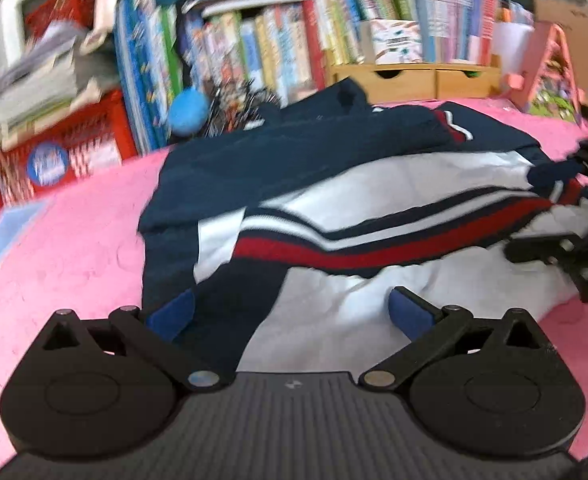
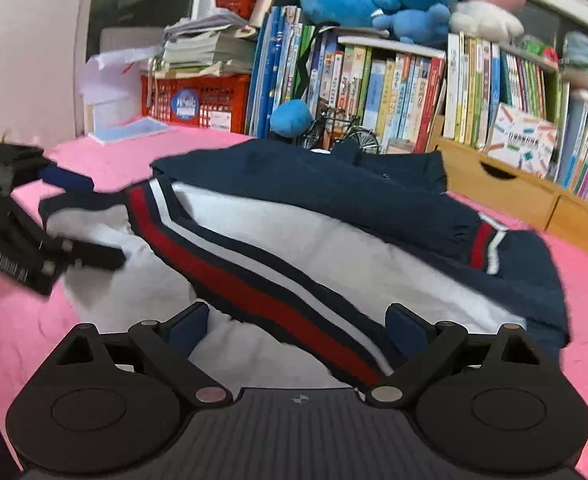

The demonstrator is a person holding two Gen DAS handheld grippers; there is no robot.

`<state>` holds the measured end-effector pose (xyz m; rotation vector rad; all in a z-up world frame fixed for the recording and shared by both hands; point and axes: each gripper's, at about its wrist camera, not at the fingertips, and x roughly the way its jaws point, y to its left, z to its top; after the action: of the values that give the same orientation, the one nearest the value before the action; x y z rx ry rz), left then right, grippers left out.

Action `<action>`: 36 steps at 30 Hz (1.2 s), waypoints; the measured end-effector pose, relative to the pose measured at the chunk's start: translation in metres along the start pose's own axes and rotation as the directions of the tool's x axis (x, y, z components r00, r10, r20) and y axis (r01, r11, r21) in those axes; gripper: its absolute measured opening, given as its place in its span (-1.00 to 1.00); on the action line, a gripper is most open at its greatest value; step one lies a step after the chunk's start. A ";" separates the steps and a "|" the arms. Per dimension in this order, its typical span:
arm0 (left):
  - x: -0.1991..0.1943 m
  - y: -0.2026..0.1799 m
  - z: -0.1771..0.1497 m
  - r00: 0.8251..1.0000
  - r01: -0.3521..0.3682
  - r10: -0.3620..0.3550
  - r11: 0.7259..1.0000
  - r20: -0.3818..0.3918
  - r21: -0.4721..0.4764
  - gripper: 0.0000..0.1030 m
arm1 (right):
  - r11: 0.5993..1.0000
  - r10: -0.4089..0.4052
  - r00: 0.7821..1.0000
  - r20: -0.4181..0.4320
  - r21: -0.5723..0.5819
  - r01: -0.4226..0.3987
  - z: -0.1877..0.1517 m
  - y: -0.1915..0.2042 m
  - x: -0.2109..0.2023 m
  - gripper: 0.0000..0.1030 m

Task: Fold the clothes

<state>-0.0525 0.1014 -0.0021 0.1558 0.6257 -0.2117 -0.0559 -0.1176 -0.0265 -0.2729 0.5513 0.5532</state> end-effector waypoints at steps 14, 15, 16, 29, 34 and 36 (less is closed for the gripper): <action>-0.009 -0.016 0.008 0.998 -0.024 0.023 1.000 0.059 0.014 1.00 | 0.998 -0.028 0.998 -0.053 0.049 0.031 0.027 -0.010 0.064 0.97; -0.006 -0.021 0.008 0.998 -0.025 0.023 0.999 0.061 0.031 1.00 | 0.996 -0.018 0.998 -0.058 0.084 0.023 0.028 -0.014 0.063 0.97; -0.003 -0.025 0.009 0.998 -0.032 0.029 0.998 0.059 0.048 1.00 | 0.993 -0.008 0.998 -0.063 0.118 0.015 0.028 -0.019 0.062 0.94; 0.019 -0.017 -0.001 0.998 -0.058 0.058 0.998 0.015 0.001 1.00 | 0.991 0.052 0.998 -0.034 0.128 -0.047 -0.005 -0.017 -0.017 0.01; 0.020 -0.016 -0.001 0.998 -0.070 0.070 0.997 0.006 -0.017 1.00 | 0.994 -0.010 0.999 -0.053 0.109 0.015 0.005 -0.018 0.021 0.15; 0.020 -0.016 -0.001 0.997 -0.074 0.074 0.997 0.002 -0.025 1.00 | 0.993 -0.033 0.998 -0.052 0.114 0.039 0.010 -0.021 0.035 0.33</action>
<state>-0.0411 0.0831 -0.0163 0.1546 0.6182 -0.1323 -0.0152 -0.1164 -0.0358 -0.1870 0.6235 0.4791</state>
